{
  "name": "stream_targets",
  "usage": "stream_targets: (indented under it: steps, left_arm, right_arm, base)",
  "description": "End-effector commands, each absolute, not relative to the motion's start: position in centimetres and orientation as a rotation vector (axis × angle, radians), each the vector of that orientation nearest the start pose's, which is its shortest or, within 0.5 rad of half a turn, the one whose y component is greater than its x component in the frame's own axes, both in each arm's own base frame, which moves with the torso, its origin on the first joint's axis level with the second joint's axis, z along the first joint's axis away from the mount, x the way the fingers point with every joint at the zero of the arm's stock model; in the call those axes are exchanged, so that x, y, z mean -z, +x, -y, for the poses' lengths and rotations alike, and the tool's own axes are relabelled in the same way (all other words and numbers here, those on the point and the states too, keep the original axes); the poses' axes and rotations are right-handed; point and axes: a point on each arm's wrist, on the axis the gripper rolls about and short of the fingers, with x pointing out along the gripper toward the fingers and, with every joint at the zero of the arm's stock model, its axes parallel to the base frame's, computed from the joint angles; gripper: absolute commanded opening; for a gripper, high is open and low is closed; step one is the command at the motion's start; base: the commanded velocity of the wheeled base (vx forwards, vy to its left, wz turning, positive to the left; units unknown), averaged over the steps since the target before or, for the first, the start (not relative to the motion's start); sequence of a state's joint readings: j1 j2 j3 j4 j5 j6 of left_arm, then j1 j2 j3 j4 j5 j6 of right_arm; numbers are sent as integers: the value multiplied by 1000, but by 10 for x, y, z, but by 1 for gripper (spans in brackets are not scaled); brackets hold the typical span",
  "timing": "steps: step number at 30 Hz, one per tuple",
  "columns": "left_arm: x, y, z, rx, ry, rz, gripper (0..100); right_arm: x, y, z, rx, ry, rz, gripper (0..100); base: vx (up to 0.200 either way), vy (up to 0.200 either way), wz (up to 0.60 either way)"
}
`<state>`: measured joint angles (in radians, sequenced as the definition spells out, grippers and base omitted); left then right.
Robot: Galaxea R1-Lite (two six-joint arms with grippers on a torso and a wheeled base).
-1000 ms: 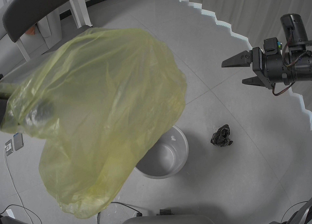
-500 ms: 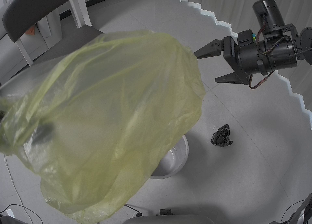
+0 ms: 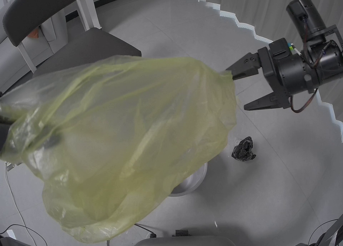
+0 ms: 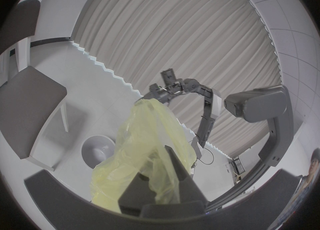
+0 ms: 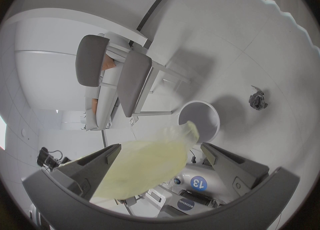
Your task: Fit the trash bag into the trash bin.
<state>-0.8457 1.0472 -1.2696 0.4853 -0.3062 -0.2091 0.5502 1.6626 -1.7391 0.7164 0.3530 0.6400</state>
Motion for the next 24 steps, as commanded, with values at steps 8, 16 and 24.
stream_targets:
  steps: [8,16,24]
  left_arm:
    - [-346,72,88,1038,-161,-363,0]
    - [-349,67,86,1067,-164,-346,0]
    - [-349,60,82,1095,-167,-337,0]
  right_arm:
    - [-317,171,-138,-698,455,-979,100]
    - [-307,175,-141,-692,430,-1004,100]
    - [-333,205,-120,-617,492,-851,100]
  base:
    - [0,0,0]
    - [0,0,0]
    - [0,0,0]
